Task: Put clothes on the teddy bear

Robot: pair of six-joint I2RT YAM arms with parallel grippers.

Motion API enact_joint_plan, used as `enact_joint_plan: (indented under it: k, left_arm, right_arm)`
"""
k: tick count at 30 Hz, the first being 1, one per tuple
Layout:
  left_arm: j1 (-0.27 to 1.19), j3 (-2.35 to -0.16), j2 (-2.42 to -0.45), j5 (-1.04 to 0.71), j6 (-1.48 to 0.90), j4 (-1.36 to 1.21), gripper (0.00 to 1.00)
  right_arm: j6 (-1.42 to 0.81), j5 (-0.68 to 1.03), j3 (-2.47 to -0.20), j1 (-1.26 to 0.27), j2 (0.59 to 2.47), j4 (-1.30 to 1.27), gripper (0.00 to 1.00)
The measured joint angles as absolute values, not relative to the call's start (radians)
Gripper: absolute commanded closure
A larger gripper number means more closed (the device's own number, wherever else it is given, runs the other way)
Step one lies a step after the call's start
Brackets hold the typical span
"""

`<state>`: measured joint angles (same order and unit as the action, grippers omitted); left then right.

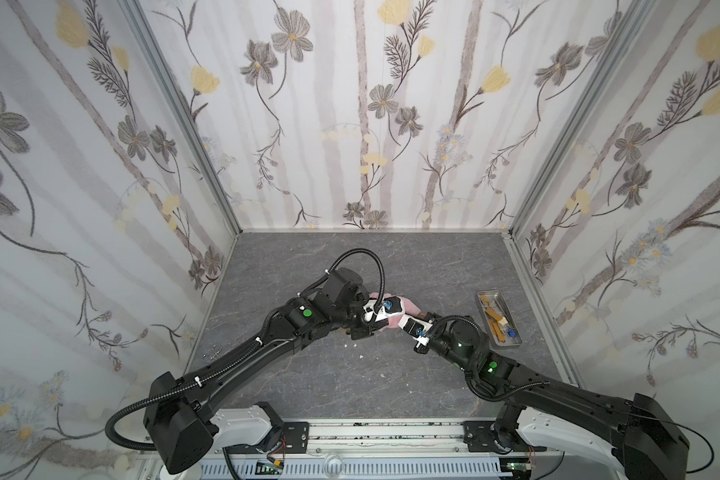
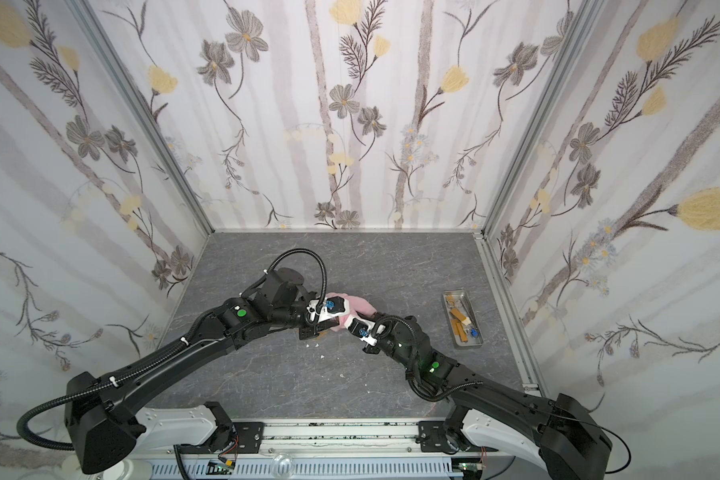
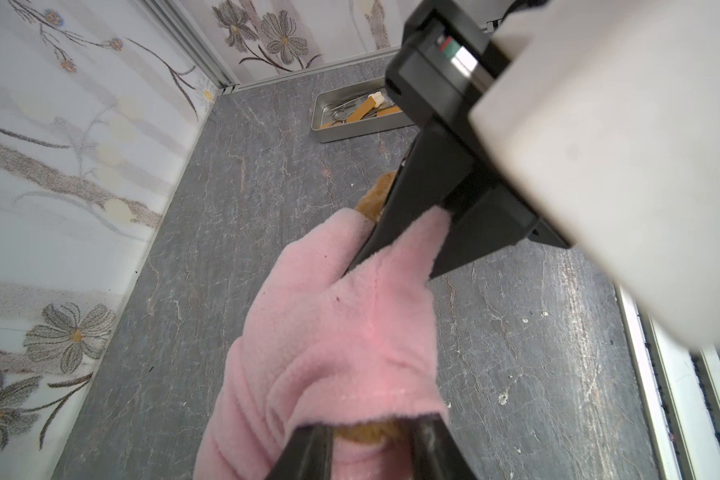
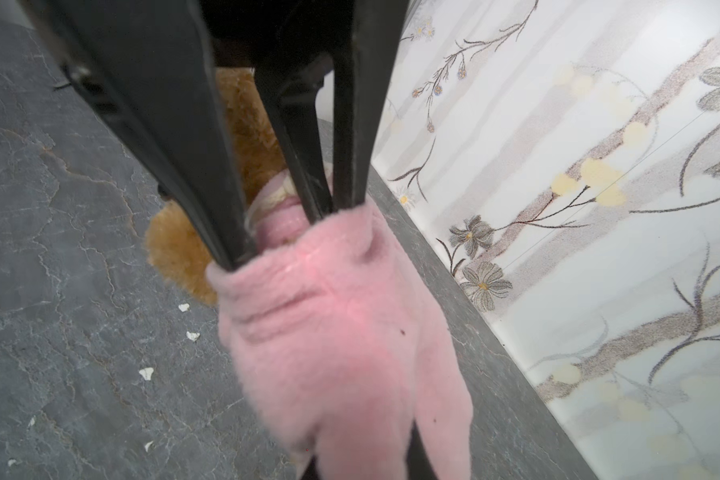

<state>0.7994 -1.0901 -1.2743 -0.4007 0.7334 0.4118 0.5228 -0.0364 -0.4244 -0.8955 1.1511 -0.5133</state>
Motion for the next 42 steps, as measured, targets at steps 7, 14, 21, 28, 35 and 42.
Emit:
enact_joint_plan:
  k: [7, 14, 21, 28, 35, 42]
  left_arm:
    - [0.805, -1.092, -1.323, -0.400, 0.718, 0.392, 0.63]
    - [0.807, -1.077, -1.346, -0.400, 0.679, 0.340, 0.94]
    - [0.784, -0.999, -1.280, -0.442, 0.635, 0.205, 1.00]
    - [0.727, -0.959, -1.201, -0.525, 0.519, 0.067, 1.00]
    - [0.695, -0.937, -1.166, -0.586, 0.427, 0.000, 1.00]
    - [0.665, -0.820, -1.108, -0.614, 0.246, -0.167, 1.00]
  right_arm:
    - [0.391, -0.019, -0.418, -0.905, 1.201, -0.563, 1.00]
    - [0.263, -0.036, -0.398, -0.909, 1.235, -0.622, 1.00]
    - [0.191, -0.024, -0.315, -0.894, 1.178, -0.744, 1.00]
    - [0.109, 0.005, -0.261, -0.863, 1.111, -0.865, 1.00]
    - [0.060, 0.010, -0.252, -0.862, 1.092, -0.897, 1.00]
    - [0.024, 0.010, -0.247, -0.860, 1.132, -0.950, 1.00]
